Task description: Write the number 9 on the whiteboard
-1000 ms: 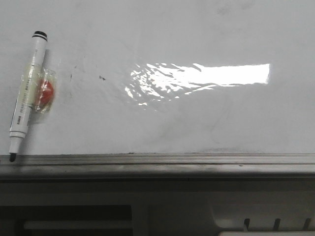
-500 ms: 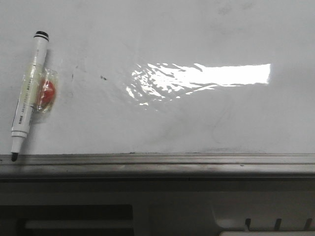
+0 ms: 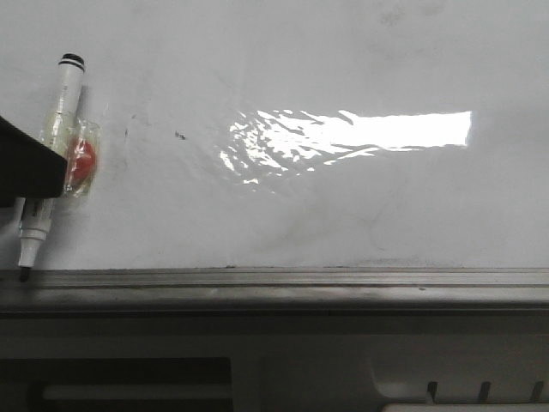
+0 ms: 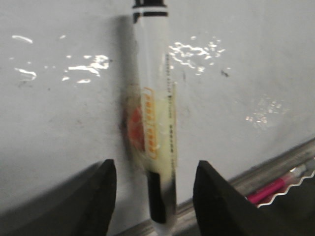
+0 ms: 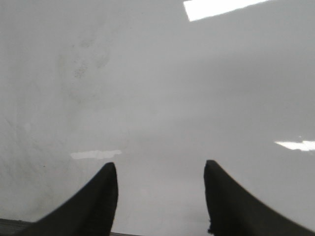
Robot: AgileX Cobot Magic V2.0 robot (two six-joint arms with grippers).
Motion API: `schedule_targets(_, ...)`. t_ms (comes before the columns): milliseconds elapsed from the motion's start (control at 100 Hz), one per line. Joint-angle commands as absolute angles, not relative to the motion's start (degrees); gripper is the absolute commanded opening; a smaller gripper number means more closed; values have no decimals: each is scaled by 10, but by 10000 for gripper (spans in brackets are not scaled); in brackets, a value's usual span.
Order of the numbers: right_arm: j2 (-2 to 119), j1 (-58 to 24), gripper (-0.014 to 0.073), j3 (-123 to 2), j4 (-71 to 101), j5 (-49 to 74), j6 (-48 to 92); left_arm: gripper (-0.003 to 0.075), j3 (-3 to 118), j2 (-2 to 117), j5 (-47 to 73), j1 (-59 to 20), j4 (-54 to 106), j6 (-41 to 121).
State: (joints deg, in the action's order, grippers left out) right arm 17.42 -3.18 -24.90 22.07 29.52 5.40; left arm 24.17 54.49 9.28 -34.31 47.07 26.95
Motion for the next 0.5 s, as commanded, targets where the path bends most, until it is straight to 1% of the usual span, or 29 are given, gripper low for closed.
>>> schedule_targets(0, 184, -27, 341, -268, 221, 251, 60, 333, 260, 568, 37, -351, 490, 272)
schedule_targets(150, 184, -27, 341, -268, 221, 251, 60, 332, 261, 602, 24, -351, 490, 272)
schedule_targets(200, 184, -27, 341, -268, 221, 251, 60, 312, 262, 608, 17, -351, 490, 272)
schedule_targets(240, 184, -27, 341, -268, 221, 251, 60, 260, 261, 611, 16, -351, 490, 272)
schedule_targets(270, 184, -27, 341, -268, 221, 251, 60, 206, 263, 611, 16, -351, 490, 272)
schedule_targets(310, 184, -27, 341, -268, 221, 251, 60, 108, 265, 609, 21, -351, 490, 272)
schedule_targets(320, 184, -27, 341, -268, 221, 252, 60, 71, 266, 609, 23, -351, 490, 272)
schedule_targets(340, 184, -27, 341, -268, 221, 253, 60, 33, 269, 607, 28, -351, 490, 272)
schedule_targets(350, 184, -27, 341, -268, 221, 253, 60, -4, 271, 607, 30, -351, 490, 272)
schedule_targets(360, 184, -27, 341, -268, 221, 255, 60, -22, 273, 605, 33, -351, 490, 272)
schedule_targets(440, 184, -27, 341, -279, 221, 279, 73, -20, 292, 594, 65, -353, 482, 283)
schedule_targets(490, 186, -27, 339, -297, 224, 314, 111, -20, 310, 585, 92, -358, 471, 314)
